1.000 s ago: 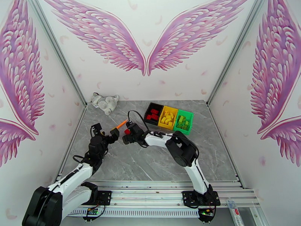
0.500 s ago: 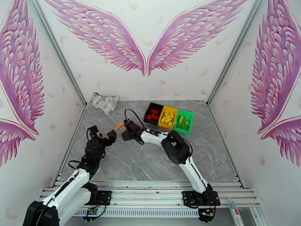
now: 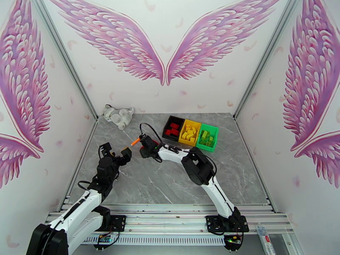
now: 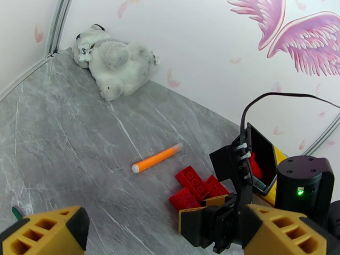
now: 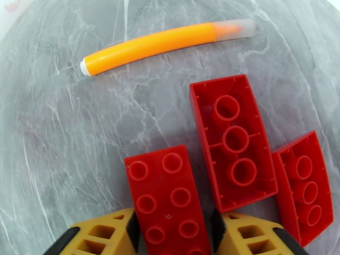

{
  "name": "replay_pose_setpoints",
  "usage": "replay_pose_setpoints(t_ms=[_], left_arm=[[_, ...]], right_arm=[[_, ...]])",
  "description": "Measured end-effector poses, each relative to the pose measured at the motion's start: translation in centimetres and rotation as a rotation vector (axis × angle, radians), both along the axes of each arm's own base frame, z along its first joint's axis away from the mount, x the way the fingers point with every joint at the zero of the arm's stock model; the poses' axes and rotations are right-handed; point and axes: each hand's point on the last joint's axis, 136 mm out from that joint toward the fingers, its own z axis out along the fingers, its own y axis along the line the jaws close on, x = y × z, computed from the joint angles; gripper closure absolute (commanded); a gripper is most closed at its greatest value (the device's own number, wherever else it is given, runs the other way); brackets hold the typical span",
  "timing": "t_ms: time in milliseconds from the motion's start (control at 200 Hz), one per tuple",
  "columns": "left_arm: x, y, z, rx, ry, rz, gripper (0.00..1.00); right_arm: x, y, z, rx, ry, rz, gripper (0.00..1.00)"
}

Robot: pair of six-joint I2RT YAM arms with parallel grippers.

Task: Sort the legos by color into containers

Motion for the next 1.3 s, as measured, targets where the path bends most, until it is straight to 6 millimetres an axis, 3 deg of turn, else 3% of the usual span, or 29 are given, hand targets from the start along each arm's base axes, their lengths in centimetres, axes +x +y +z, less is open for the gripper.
replay_pose_setpoints(t_ms=[240,400,530,725,975,1140,1305], left_arm=[[1.0,-0.7,-2.2,-0.004,0.061,-0.023,0.01],[2.8,-1.9,-2.5,-0.025,0.068,-0.052,0.01],[4.5,-3.8,-2.5,-0.042,0.057,-0.094,0.01],[7.4,-7.9,-1.4,-0.063,0.022,-0.173,0.01],[10.8,-14.6,-0.4,-0.078,-0.017,-0.291,0.01],[11.7,-17.4,0.3,-0.073,-0.040,-0.338,0.01],[12.4,-17.9,0.7,-0.071,-0.056,-0.341,0.01]], right_arm=[[-0.9,-0.2,0.2,0.041,0.011,0.004,0.67],[-2.7,-2.2,0.9,0.047,0.040,-0.005,0.67],[-2.6,-4.0,3.0,0.074,0.027,-0.036,0.67],[0.5,-9.2,6.5,0.116,-0.029,-0.164,0.66],[5.1,-15.6,9.3,0.112,-0.098,-0.332,0.65],[8.5,-17.5,13.3,0.140,-0.168,-0.403,0.61],[11.6,-18.2,16.0,0.169,-0.222,-0.443,0.57]])
